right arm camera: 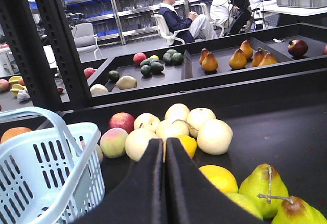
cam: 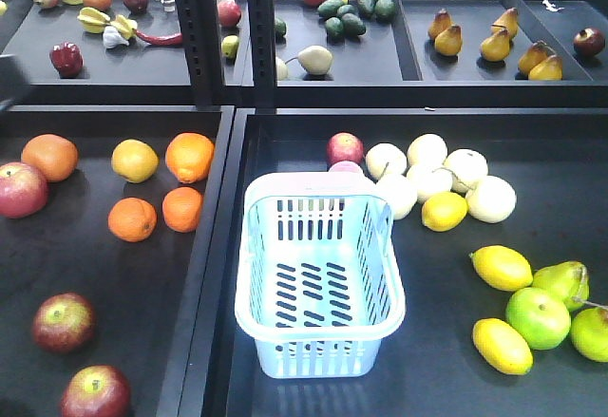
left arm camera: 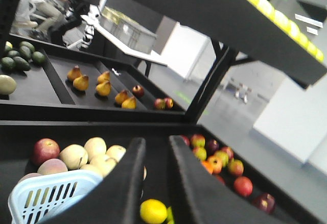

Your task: Pick three apples into basket with both arms

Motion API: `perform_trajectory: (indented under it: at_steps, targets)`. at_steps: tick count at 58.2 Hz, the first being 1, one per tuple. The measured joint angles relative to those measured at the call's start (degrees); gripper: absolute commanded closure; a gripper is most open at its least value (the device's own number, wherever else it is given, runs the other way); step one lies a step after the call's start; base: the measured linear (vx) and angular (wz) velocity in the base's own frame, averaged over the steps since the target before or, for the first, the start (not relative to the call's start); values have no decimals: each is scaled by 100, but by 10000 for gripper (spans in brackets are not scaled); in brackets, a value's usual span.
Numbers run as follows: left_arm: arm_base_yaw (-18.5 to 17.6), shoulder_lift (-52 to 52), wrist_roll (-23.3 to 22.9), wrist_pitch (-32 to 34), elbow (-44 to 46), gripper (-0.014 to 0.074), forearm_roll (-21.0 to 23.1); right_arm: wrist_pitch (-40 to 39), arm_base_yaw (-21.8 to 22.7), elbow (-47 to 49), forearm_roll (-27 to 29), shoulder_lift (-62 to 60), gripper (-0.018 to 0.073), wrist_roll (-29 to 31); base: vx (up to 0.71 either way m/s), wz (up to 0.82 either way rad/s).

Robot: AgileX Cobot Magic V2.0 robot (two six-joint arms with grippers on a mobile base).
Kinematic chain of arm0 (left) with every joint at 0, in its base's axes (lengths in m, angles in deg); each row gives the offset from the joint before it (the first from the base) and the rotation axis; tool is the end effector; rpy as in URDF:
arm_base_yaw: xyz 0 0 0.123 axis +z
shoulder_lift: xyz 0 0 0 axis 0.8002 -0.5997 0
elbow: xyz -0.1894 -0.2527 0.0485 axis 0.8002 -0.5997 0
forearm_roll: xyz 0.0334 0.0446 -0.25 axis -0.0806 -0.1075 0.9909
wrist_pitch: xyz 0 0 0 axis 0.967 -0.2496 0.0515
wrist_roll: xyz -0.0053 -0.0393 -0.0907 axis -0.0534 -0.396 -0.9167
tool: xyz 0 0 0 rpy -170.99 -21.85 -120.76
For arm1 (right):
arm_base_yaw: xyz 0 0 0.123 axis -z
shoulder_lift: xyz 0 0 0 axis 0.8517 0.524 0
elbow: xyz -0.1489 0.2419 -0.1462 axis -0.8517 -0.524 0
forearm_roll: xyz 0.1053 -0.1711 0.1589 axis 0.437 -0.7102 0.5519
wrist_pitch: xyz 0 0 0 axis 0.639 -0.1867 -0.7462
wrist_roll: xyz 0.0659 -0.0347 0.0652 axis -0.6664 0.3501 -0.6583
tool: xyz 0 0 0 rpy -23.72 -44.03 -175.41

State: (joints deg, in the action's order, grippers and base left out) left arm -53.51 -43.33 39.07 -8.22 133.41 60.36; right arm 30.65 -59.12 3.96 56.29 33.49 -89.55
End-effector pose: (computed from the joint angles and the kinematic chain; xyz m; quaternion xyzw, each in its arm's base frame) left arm 0.1306 -0.0623 0.4340 0.0737 0.6927 -0.3875 0.6038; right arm 0.0345 -0.0008 0.1949 0.0456 0.7131 0.0455 0.6981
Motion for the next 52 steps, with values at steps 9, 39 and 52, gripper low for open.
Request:
perform_trajectory:
  at_steps: [9, 39, 52]
  targets:
    - [-63, -935, 600, -399, 558, 235, 19, 0, 0, 0, 0, 0, 564, 0, 0, 0]
    - [-1304, -4290, 2098, -1021, 3248, 177, -1982, 0, 0, 0, 0, 0, 564, 0, 0, 0]
    - [-1796, -5421, 2162, -847, 3648, 177, -3104, 0, 0, 0, 0, 0, 564, 0, 0, 0]
